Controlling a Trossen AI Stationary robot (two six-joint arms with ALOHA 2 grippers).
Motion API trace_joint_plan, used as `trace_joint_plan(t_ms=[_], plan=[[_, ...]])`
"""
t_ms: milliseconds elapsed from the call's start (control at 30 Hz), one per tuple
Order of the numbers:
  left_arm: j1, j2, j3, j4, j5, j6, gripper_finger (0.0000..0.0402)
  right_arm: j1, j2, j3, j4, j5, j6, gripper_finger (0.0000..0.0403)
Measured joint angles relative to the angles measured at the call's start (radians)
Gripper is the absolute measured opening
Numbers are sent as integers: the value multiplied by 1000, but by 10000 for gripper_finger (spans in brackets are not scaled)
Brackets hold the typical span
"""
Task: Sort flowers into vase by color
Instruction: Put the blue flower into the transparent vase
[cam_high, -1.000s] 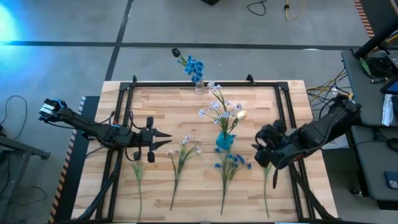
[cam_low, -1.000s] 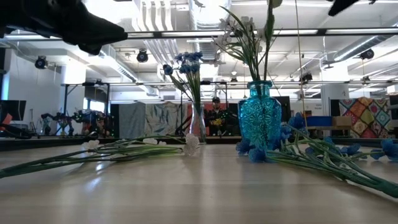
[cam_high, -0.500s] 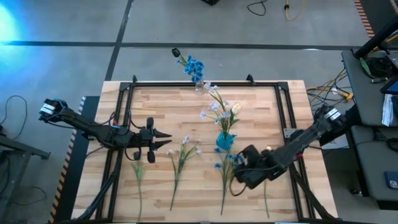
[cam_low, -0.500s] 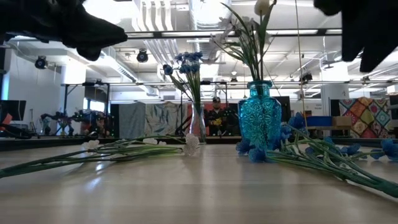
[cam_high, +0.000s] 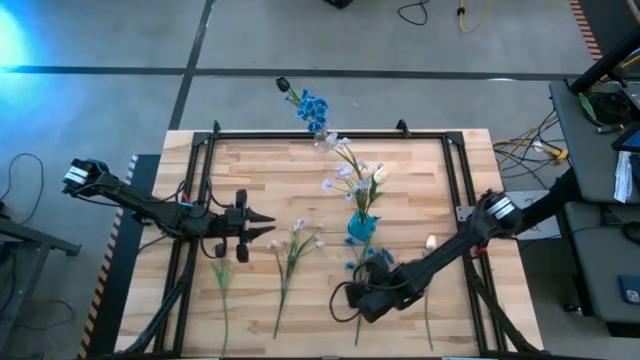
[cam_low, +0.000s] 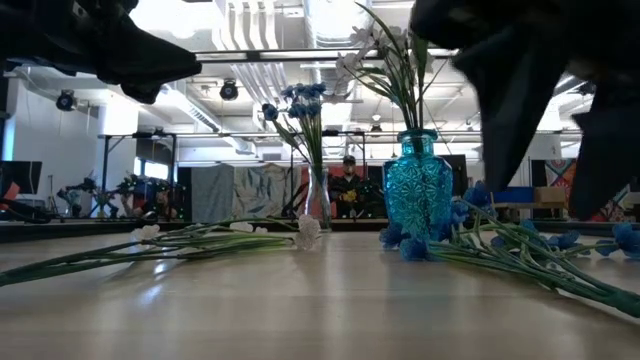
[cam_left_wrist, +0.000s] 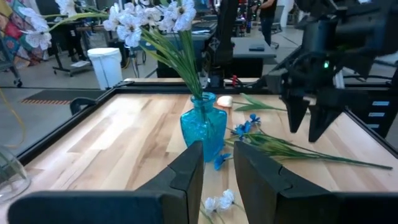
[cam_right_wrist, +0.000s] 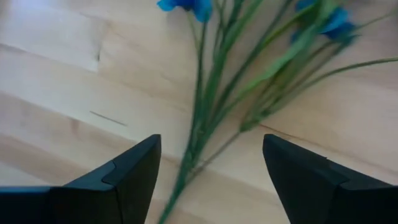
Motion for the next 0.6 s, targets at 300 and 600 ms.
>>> trace_joint_plan(t_ms=[300,600], plan=[[0,-3,0,-19,35,24,75,-62,143,121,-109,-48,-62,261],[0,-5,0,-24,51,25,75,-77,183,152,-171,-110,-100,237]])
